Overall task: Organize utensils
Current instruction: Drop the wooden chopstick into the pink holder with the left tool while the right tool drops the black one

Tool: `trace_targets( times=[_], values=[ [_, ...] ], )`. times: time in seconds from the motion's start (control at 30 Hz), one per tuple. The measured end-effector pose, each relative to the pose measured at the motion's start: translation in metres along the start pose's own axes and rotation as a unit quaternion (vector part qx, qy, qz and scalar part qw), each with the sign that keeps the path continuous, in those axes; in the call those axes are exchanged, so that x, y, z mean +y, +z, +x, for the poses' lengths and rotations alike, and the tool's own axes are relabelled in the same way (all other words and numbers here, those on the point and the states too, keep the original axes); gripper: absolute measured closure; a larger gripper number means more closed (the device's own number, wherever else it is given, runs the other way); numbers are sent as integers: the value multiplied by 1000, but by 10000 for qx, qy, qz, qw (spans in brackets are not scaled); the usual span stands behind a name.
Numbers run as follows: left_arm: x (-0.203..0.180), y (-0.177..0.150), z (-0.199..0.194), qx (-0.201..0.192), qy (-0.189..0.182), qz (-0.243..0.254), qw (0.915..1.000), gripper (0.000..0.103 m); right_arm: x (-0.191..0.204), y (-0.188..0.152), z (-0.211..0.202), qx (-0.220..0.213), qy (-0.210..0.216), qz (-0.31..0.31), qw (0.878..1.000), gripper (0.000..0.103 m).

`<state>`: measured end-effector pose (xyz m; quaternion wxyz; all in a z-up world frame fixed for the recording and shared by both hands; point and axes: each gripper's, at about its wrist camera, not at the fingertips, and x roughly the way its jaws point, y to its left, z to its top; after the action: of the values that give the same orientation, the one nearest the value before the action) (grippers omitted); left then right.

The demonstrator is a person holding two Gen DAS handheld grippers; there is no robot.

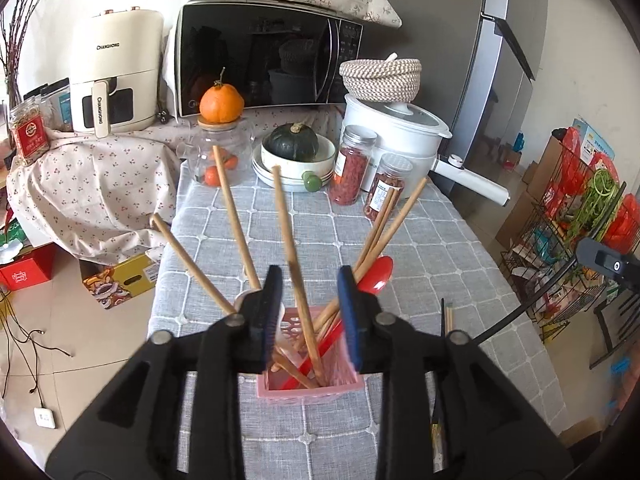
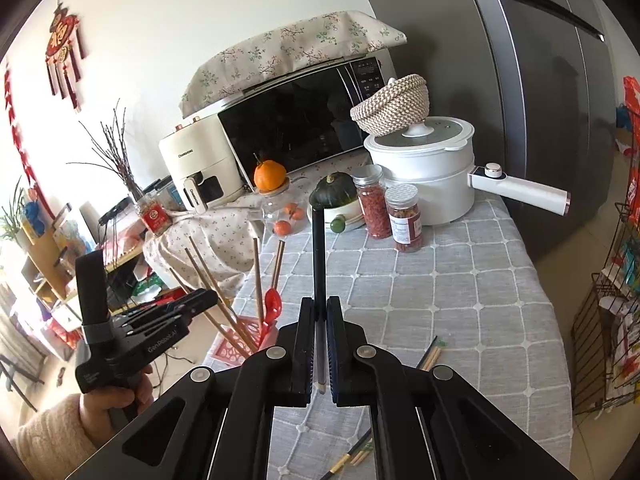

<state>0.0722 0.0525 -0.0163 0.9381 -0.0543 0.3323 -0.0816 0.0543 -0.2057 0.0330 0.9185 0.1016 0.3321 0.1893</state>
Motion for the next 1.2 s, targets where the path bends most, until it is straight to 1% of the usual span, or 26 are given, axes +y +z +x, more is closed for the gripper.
trace_targets(
  times=[0.07,0.13,0.2,0.33,0.4,0.63,0.83,1.03,1.1,1.13,1.2],
  values=[
    [3,2,-9,-102,10,-62,9999,52,3,3,-2,-57,99,30,9999,98],
    [8,4,-16,-146,19,-108,9998,48,8,7,-4,-144,211,47,9997,98],
    [12,4,-23,-175,78,-138,9997,41,14,11,-6,-223,323,63,9992,98],
    [21,1,-36,-227,125,-158,9995,38,28,18,-2,-345,545,105,9979,98],
    [26,-1,-40,-246,163,-124,9995,35,35,21,2,-395,639,111,9971,98],
    [46,-11,-40,-76,281,-144,9995,34,57,24,24,-295,836,118,9960,98],
    [52,-15,-39,21,224,-252,9994,34,70,17,47,-201,792,57,9966,98],
    [50,-17,-36,122,226,-209,9995,33,68,6,83,106,781,162,9968,97],
    [48,-19,-34,173,218,-170,9995,33,65,2,93,209,806,236,9962,95],
    [47,-19,-33,193,218,-152,9995,33,64,1,98,243,804,213,9962,94],
    [45,-20,-30,241,217,-121,9994,32,64,0,102,177,752,94,9970,93]
  ],
)
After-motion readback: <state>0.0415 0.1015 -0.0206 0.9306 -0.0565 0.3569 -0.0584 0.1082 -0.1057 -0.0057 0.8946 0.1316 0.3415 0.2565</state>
